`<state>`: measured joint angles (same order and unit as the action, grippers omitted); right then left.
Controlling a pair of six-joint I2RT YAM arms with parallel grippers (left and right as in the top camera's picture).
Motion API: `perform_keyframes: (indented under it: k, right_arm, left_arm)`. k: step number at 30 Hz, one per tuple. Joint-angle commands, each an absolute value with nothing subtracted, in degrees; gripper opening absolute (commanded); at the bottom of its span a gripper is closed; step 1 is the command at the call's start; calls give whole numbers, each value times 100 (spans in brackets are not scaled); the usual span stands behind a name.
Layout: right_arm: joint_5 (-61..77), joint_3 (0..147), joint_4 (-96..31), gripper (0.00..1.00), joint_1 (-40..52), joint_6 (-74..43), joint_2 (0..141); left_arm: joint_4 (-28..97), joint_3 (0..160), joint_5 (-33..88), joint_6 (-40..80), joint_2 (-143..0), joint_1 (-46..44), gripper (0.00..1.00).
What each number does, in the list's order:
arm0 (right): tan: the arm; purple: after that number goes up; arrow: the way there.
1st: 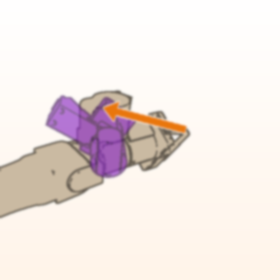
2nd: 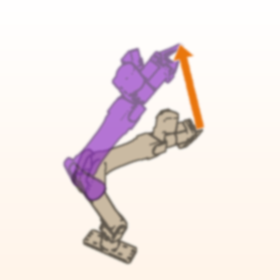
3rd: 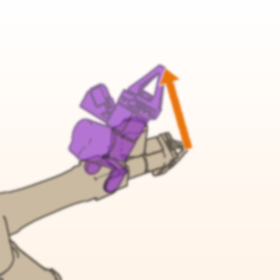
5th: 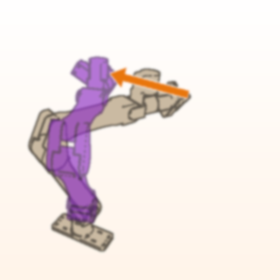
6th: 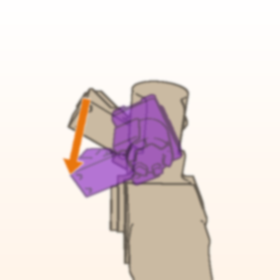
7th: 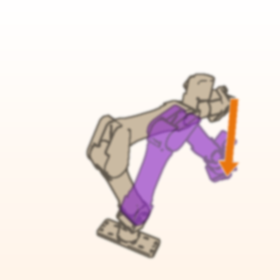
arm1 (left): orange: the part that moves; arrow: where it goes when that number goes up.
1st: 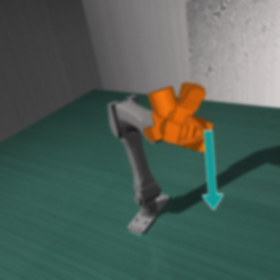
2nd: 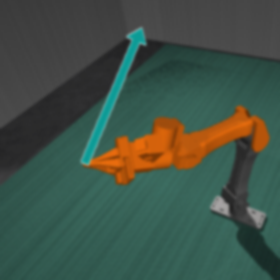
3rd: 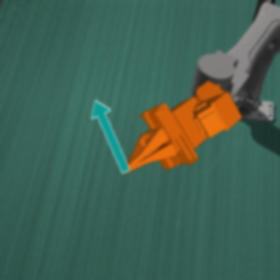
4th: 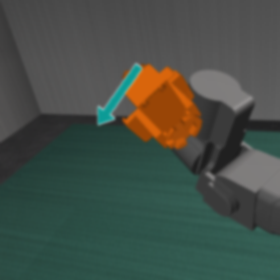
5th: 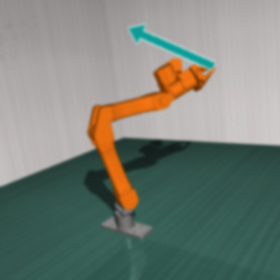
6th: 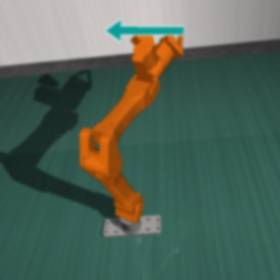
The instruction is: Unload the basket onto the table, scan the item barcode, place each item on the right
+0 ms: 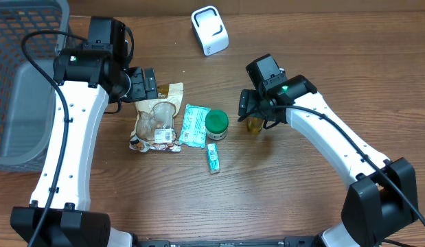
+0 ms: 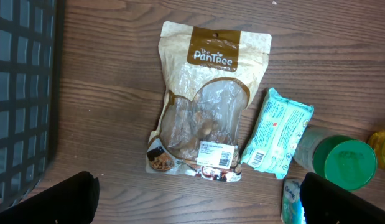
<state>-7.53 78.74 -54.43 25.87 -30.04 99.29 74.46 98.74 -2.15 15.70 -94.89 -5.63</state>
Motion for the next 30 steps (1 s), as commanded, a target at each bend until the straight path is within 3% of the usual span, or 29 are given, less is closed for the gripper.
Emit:
perform_keyframes:
  k: [1,6,10,14,30]
  right_arm:
    - [-790,7935,-5411,84,2552,-3015,9904]
    - [-790,7795,-5349,80,2552,-3020,9904]
    - [-790,7710,-5242,68,2552,-3020,9907]
    - [-790,7710,-5175,64,2554,-3140,9909]
    - [-790,7708,-5227,60,2554,-3168,9915]
  left_arm:
    - [7428,9861,-187,1522,-9535,-567,100]
    - [7428,9861,-187,1522,-9535,-567,100]
    - [7428,9861,-187,1522,-9535,-567,100]
    - [7428,9861,-187,1522,-9535,-567,100]
    - [7428,9861,-187,1522,-9535,-567,100]
